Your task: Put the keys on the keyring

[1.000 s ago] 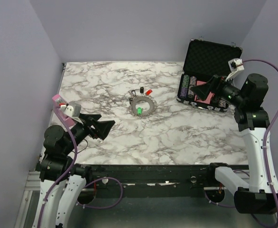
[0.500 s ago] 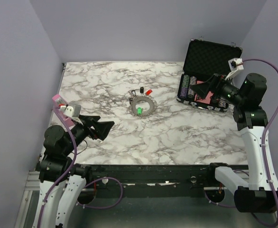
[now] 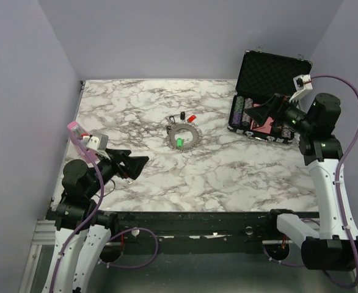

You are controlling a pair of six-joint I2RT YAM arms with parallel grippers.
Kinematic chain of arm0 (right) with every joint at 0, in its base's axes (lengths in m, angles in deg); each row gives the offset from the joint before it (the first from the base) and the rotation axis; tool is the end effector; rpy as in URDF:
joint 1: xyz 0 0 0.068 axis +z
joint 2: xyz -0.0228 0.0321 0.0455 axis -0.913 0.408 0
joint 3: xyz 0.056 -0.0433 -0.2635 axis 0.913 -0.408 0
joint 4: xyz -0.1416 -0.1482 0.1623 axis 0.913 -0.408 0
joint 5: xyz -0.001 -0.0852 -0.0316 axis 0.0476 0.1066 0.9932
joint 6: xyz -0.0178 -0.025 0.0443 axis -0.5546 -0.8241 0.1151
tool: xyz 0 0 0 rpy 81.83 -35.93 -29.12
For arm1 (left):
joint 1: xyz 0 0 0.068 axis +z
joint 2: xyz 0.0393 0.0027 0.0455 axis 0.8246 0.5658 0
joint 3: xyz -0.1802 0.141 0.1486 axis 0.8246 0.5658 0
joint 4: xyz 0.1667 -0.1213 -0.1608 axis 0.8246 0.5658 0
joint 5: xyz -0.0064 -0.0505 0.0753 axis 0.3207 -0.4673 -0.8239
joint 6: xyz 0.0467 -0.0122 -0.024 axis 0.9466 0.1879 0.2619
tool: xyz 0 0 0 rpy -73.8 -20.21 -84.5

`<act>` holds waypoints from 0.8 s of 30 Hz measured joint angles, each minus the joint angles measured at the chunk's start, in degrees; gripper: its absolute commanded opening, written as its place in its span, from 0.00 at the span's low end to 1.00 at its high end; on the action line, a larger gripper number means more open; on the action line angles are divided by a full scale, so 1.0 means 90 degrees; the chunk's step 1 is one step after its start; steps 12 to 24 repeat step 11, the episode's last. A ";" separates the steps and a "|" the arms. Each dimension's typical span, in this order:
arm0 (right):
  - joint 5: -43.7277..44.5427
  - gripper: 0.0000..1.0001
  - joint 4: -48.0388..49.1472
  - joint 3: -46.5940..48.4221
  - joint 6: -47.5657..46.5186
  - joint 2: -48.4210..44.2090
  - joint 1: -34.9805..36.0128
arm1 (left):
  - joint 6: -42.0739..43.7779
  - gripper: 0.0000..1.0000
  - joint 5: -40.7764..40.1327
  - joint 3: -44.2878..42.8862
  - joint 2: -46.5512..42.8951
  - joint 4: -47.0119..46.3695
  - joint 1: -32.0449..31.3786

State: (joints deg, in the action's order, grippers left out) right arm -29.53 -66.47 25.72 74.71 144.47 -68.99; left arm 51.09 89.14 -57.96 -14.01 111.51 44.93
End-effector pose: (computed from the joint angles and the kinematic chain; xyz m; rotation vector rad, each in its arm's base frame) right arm 0.2158 0.0111 0.4079 -0.1489 1.7974 0.8163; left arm 0.0863 -0.0323 0.3307 0.0996 1.7259 -0.8951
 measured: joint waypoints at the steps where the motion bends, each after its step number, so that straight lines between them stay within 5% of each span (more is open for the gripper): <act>1: 0.0010 1.00 -0.0002 -0.0005 0.0010 0.0005 -0.0017 | 0.0005 0.99 0.0000 0.0000 0.0007 -0.0017 0.0000; 24: 0.0005 1.00 0.0061 -0.0051 0.0080 0.0049 -0.0204 | 0.0056 0.99 0.0002 0.0177 0.0012 -0.0168 0.0000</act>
